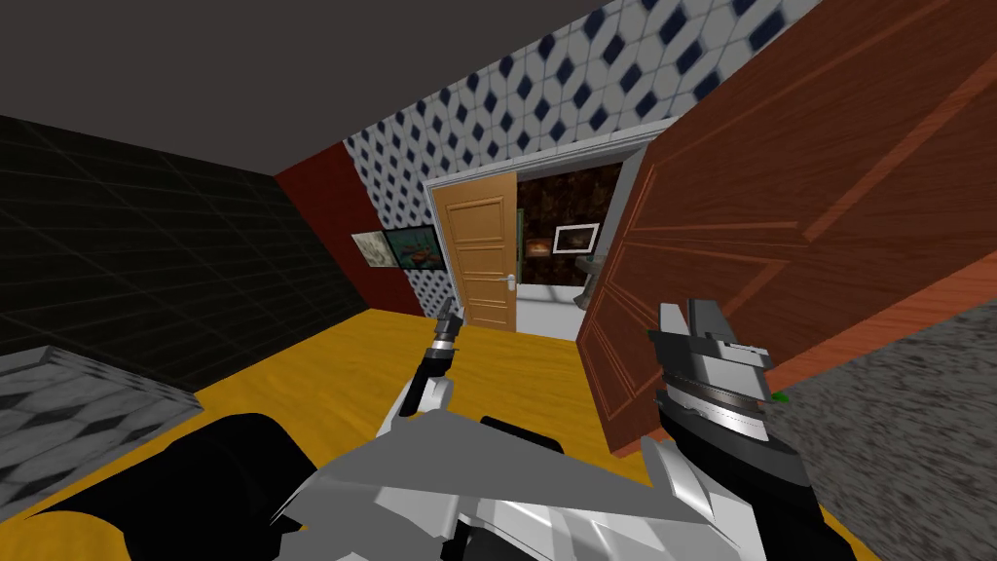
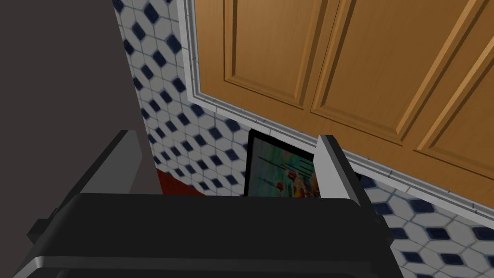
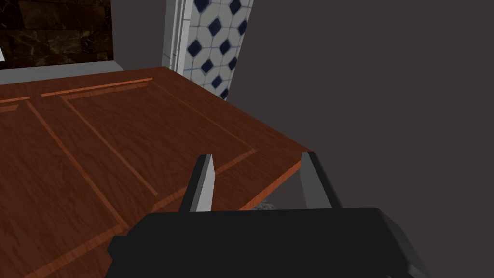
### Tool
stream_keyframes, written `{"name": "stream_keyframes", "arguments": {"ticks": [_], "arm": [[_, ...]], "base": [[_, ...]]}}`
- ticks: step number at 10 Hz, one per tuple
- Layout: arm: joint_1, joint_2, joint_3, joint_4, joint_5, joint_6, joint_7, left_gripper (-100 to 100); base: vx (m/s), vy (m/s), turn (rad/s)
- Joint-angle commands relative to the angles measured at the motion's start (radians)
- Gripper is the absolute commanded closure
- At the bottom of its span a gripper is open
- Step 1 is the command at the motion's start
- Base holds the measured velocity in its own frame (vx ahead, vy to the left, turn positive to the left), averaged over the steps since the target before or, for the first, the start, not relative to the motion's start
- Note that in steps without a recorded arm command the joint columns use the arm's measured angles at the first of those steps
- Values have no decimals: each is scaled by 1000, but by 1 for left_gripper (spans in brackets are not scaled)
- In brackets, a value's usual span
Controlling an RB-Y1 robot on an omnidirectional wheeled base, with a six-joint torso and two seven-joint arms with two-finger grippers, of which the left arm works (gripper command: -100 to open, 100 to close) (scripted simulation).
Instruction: Pull the door open
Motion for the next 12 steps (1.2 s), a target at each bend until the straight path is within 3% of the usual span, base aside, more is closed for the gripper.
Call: {"name": "stream_keyframes", "arguments": {"ticks": [1,12], "arm": [[-10,8,5,28,2,-3,2,-100],[-98,59,37,231,12,13,12,-100]], "base": [[103,-22,-33],[116,-18,-42]]}}
